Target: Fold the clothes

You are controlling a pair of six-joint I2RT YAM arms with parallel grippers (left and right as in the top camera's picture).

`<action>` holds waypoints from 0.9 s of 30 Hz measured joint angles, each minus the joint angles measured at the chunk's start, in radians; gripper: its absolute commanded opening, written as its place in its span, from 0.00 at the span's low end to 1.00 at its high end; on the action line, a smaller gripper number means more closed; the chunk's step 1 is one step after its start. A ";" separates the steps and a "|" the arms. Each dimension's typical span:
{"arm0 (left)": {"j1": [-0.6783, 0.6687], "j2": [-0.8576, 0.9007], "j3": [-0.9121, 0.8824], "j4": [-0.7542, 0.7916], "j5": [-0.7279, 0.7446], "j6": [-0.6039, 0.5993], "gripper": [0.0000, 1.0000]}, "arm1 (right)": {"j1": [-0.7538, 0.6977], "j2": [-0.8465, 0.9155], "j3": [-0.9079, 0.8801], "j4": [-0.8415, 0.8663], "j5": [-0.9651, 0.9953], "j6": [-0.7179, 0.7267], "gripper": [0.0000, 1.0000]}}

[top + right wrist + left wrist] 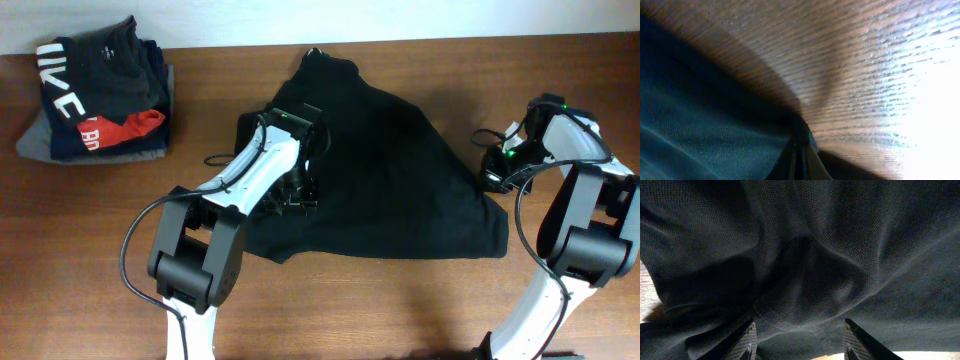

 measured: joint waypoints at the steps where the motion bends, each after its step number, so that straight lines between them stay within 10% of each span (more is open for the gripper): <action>1: 0.000 0.000 0.000 0.000 0.000 0.000 0.55 | 0.000 0.002 0.014 -0.014 0.000 0.000 0.04; 17: 0.000 0.000 0.000 0.003 0.000 0.000 0.60 | 0.036 0.012 0.672 -0.351 0.188 -0.001 0.06; 18: 0.000 0.000 0.000 0.005 0.000 0.002 0.60 | 0.045 0.012 0.680 -0.354 0.200 0.001 0.17; 21: 0.000 0.000 0.000 0.012 0.000 0.003 0.61 | 0.079 0.012 0.681 -0.370 0.216 0.002 0.99; 27: 0.000 0.000 0.000 -0.014 0.000 0.003 0.64 | 0.156 0.012 0.660 -0.415 0.245 -0.001 0.99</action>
